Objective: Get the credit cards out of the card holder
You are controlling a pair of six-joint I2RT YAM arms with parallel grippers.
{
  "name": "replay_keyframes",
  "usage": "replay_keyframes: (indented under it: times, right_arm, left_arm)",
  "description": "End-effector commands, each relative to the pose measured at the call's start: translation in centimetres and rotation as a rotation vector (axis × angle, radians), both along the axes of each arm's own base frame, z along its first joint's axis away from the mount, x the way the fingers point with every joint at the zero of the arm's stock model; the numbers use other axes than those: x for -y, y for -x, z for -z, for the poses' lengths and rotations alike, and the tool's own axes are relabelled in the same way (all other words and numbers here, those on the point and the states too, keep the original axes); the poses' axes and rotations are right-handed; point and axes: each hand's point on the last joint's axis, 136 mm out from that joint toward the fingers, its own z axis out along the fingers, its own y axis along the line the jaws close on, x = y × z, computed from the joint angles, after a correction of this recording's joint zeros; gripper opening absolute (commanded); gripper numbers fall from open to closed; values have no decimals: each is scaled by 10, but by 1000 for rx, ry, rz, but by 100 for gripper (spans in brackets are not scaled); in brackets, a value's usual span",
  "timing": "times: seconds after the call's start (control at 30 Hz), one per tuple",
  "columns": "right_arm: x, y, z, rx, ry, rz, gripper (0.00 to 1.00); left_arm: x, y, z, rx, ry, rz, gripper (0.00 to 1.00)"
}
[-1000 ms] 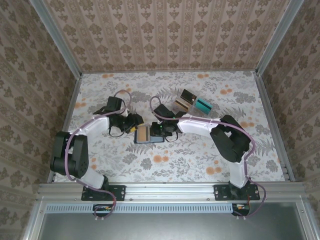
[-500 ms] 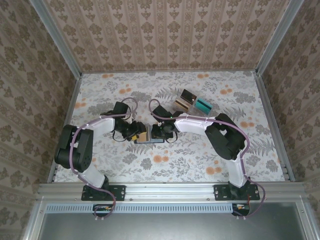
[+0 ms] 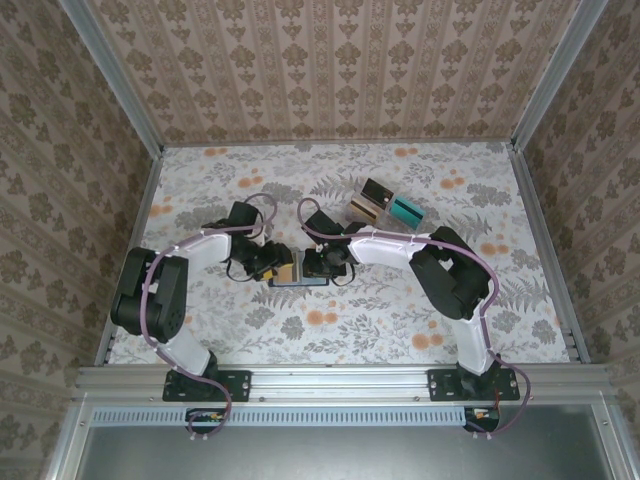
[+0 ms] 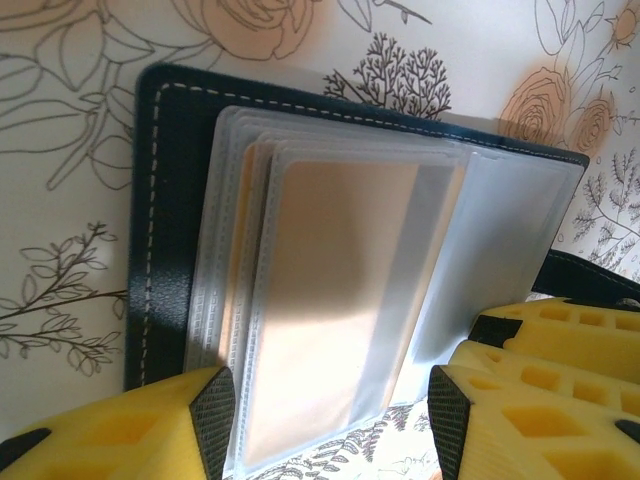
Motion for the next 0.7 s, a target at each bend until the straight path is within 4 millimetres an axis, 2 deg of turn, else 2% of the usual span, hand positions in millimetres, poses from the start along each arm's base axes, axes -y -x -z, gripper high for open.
replay_keyframes:
  times: [0.0,0.4,0.53,0.67]
  right_arm:
    - [16,9,25,-65,83,15,31]
    - [17,9,26,-66,86,19,31]
    - [17,8,24,-62,80,20,31]
    - [14,6,18,-48,48,31,31]
  left_arm:
    - [6,1,1,-7,-7,37,57]
    - [13,-2,-23,42,44,51,48]
    - [14,-1,-30,52,55,57,42]
    - [21,-1,-39,67,94,66,40]
